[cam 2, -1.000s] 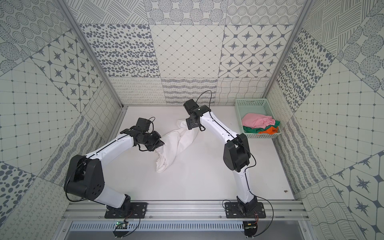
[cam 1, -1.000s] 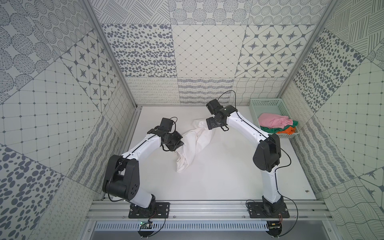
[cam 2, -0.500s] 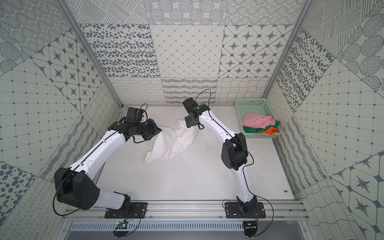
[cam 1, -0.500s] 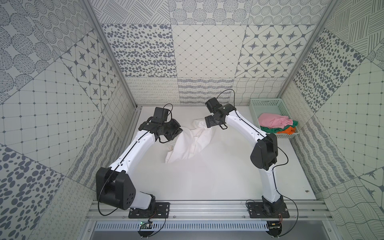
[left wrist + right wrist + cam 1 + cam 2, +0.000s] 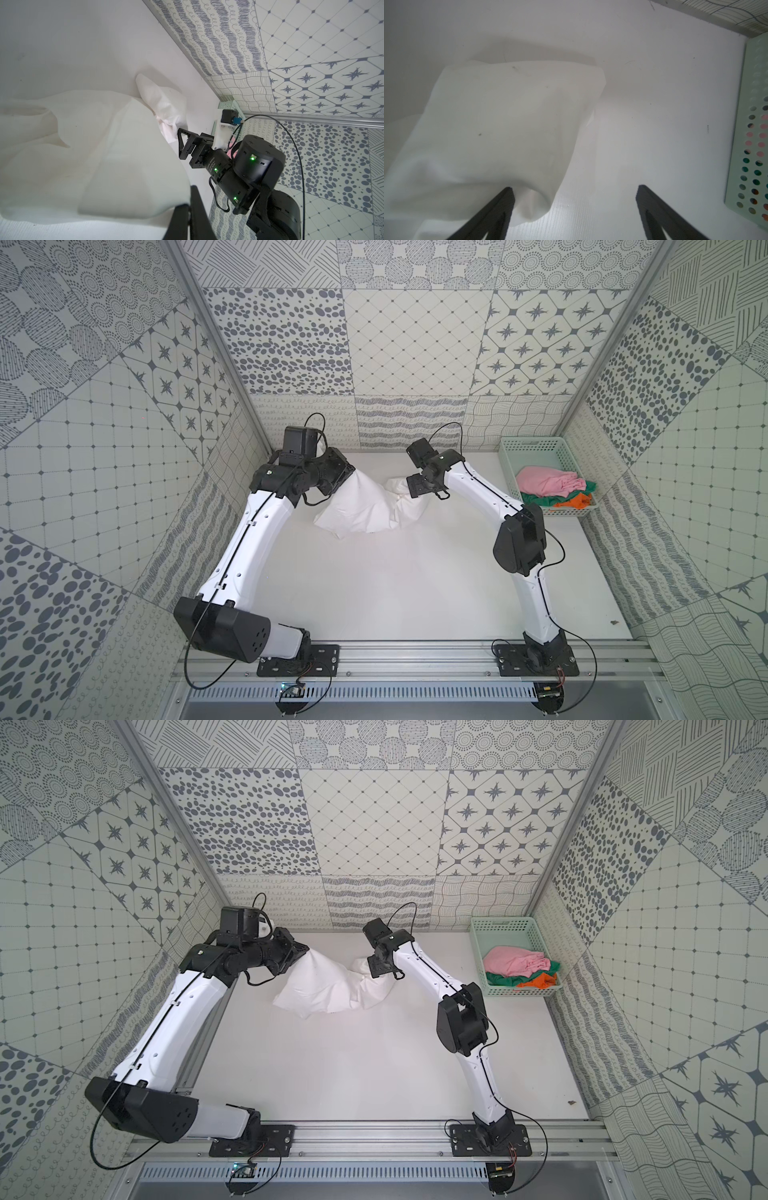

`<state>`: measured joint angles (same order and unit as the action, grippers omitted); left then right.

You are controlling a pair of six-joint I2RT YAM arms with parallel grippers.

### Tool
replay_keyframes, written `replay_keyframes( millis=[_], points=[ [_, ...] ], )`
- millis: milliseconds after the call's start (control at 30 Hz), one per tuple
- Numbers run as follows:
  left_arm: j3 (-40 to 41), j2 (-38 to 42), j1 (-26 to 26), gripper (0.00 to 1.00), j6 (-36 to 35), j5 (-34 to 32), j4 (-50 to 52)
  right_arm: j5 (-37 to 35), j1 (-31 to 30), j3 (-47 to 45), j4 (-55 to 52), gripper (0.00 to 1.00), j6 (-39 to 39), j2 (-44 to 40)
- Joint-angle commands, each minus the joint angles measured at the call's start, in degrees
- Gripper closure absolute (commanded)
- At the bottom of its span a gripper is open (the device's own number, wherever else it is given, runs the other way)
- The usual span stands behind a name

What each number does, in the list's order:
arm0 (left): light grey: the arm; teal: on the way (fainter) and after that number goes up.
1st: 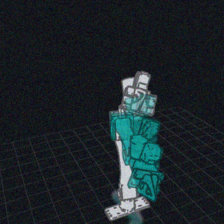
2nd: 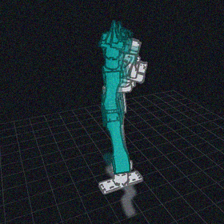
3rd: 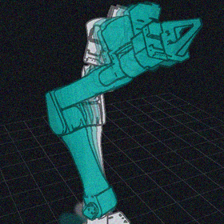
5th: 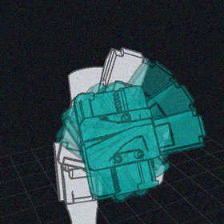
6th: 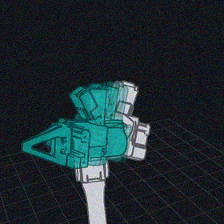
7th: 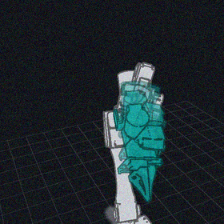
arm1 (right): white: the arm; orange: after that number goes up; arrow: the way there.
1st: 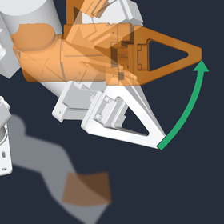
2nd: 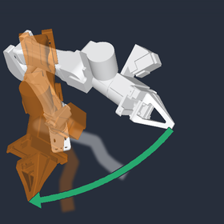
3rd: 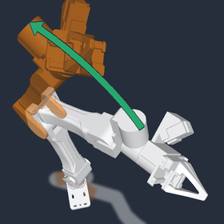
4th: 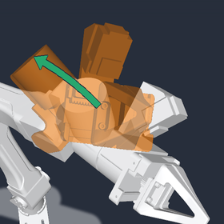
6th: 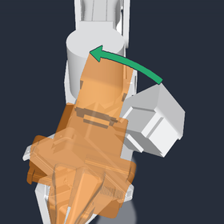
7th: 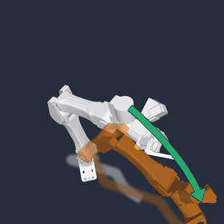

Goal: Fold and stack t-shirts
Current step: Flatten out the T-shirt at the center of the board.

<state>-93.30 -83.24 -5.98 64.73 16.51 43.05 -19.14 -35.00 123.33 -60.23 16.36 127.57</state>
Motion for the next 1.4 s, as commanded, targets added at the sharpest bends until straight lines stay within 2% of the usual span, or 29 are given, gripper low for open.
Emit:
replay_keyframes(
  millis=[0, 200, 300, 733, 900, 1033, 1367],
  points=[
    [-4.74, 0.83, 1.81, 1.00, -2.15, -0.38, 2.44, -1.06, 0.28, 2.52, 0.55, 0.04, 0.24, 0.82],
    [-11.11, -0.10, 3.88, 1.00, -2.82, 0.73, 4.05, -1.72, 3.33, 4.87, 0.55, 0.05, 0.07, 2.29],
    [-11.77, -0.46, 4.26, 1.00, -2.79, 1.30, 4.48, -0.79, 4.63, 6.45, 0.55, 0.06, 0.45, 3.53],
    [-9.39, -0.01, 4.40, 1.00, -1.89, 1.88, 4.76, 7.96, 3.37, 13.37, 1.16, 0.24, 3.56, 8.22],
    [-7.20, 0.74, 4.40, 1.00, -1.12, 2.19, 4.41, 9.47, 3.38, 19.39, 1.82, 0.23, 3.34, 6.48],
    [-4.47, 1.47, 4.40, 1.00, 0.26, 2.68, 2.97, 13.35, 3.36, 22.90, 3.58, 0.23, 3.87, 5.90],
    [-4.12, 1.19, 4.42, 1.00, 0.92, 3.50, 2.30, 21.71, 0.54, 20.42, 5.26, 0.25, 3.94, 9.37]
  ],
)
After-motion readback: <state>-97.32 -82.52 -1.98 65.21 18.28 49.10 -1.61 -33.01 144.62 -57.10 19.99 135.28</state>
